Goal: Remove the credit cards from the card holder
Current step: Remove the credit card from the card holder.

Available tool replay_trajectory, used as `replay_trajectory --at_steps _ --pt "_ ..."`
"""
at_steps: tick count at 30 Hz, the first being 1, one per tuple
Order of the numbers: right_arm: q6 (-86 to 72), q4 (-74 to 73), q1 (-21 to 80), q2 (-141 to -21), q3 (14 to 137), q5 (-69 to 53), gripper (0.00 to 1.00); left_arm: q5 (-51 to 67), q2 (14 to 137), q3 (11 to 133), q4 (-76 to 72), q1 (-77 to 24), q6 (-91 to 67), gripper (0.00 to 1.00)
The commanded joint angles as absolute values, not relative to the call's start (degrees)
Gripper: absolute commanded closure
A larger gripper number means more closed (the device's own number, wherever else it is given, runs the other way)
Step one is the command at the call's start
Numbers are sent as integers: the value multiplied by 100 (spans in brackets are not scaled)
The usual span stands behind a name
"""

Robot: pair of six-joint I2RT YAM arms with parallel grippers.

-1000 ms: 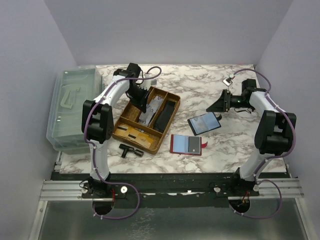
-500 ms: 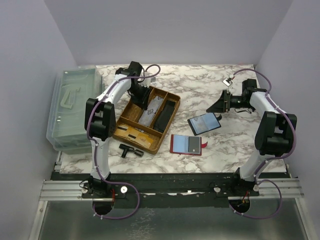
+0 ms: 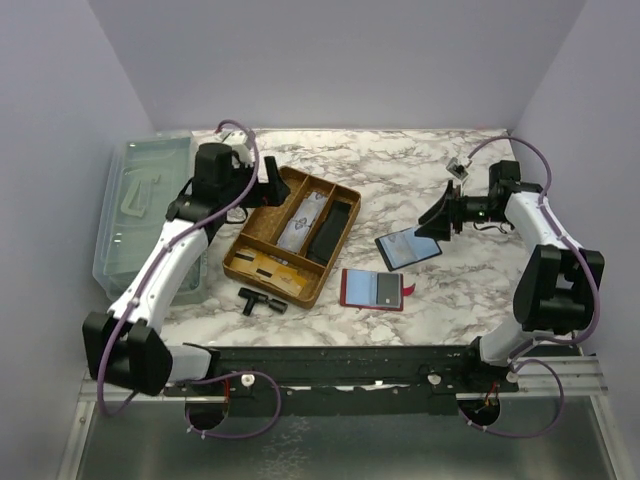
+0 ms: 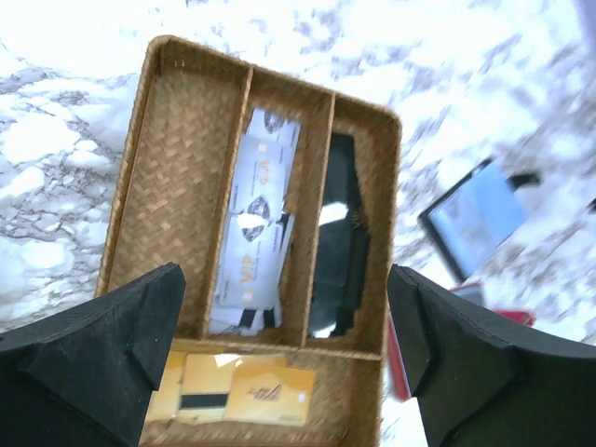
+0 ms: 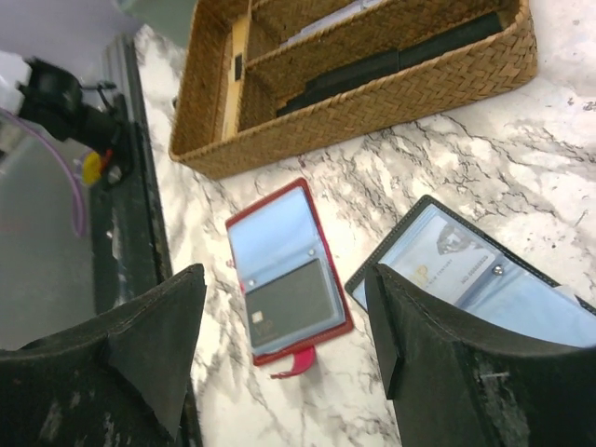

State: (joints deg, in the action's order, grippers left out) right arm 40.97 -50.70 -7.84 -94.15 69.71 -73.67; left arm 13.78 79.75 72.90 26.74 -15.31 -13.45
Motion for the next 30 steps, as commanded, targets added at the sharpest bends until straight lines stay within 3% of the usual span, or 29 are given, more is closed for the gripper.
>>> replay_trajectory --at_steps 1,6,10,19,30 --pt "4801 -4674 -571 -9051 6623 -6855 24 1558 7026 5835 332 -1195 -3194 1" --pt "3492 -4176 292 -9120 6535 -5325 27 2814 7016 5432 -126 -1097 -4429 6" --pt "2779 -3786 859 -9126 6289 -4500 27 2869 7258 5242 -312 -1625 -5012 6" --pt "3315 -3721 969 -8778 5771 -4628 24 1415 7555 4732 -1060 -3236 -5309 6" --pt "4673 -3180 967 -7910 4713 -5231 19 1382 8522 4889 -1739 -3848 -5982 6"
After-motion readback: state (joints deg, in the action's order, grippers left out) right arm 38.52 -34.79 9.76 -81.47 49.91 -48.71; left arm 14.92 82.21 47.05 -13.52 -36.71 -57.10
